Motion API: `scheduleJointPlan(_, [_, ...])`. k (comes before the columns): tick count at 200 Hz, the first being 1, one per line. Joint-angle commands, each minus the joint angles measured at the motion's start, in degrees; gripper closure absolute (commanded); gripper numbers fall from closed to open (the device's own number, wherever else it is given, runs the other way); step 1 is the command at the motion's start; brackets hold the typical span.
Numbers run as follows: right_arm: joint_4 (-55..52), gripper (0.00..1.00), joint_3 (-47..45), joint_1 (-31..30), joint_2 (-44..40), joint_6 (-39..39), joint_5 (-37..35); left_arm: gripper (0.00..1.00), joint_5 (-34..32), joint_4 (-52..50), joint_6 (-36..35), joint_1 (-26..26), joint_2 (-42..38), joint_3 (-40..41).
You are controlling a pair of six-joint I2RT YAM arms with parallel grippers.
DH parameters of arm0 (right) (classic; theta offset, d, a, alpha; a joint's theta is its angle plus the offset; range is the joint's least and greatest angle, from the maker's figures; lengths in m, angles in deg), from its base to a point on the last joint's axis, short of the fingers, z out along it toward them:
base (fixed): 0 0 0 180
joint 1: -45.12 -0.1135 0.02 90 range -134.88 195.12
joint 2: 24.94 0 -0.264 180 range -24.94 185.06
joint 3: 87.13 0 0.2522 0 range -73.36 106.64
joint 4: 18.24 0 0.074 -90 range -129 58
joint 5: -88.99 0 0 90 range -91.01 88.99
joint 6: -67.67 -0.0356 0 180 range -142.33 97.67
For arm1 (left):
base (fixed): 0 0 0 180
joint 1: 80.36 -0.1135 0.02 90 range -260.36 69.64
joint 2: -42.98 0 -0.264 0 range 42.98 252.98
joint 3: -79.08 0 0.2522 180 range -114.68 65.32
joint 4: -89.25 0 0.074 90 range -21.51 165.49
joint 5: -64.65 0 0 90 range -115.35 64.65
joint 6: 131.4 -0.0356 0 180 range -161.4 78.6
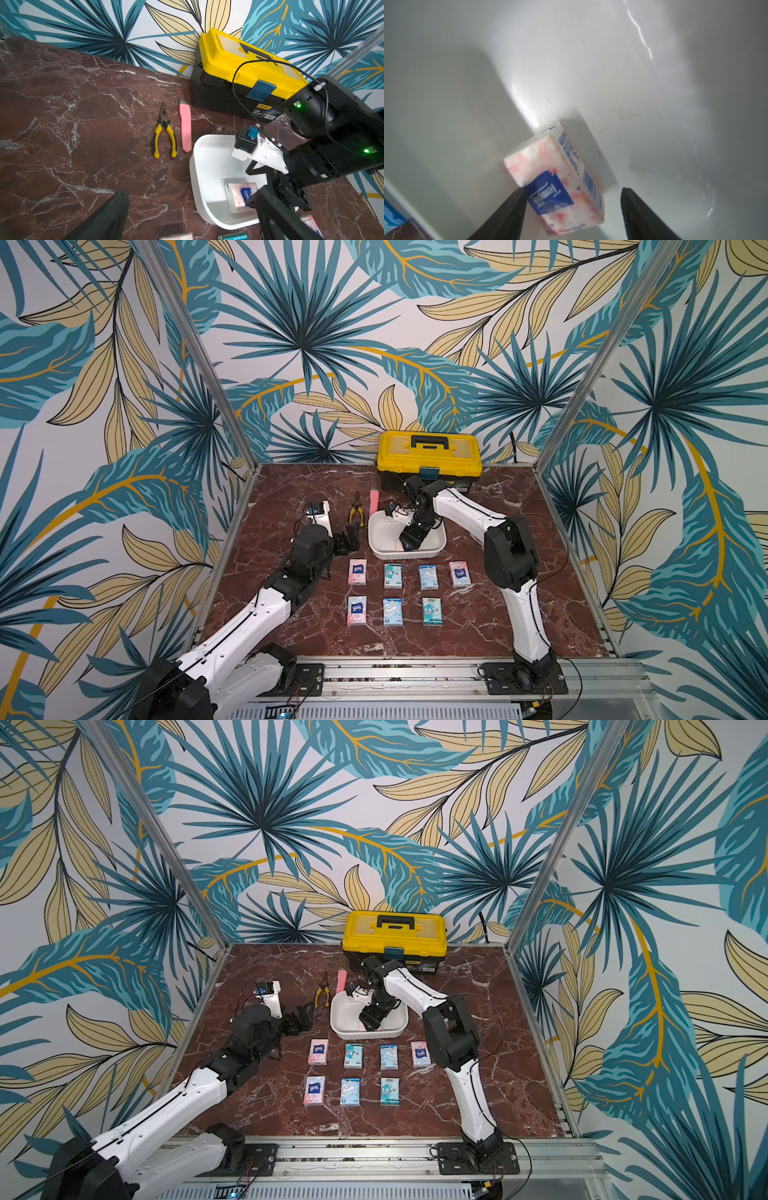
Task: Take the pocket tissues out of the storage box
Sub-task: Pick up the pocket tissues from the storage box.
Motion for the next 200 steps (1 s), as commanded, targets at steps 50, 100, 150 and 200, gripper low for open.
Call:
scheduleJointPlan(50, [0.9,0.33,5.3,1.2,3.1,-6.2,-11.3,0.00,-1.3,-0.6,0.0,-0.3,-0.8,0.9])
scheduleJointPlan(100, [2.7,0.29,4.9,1.5,-0.5,-7.2,-11.3,0.00,-1.6,-0.7,-0.1,-0.3,-0.6,1.0])
scheduleJointPlan(150, [4.5,0.17,-1.1,1.3,-5.1,-2.2,-5.9,0.00,-2.0,-0.4,-0.5,-0.2,-0.3,1.1])
scheduleJointPlan(200, [4.5,0.06,-0.4,1.0,-2.7,0.8,-9.8,0.00,-2.4,-0.4,-0.8,-0.3,0.3,1.0])
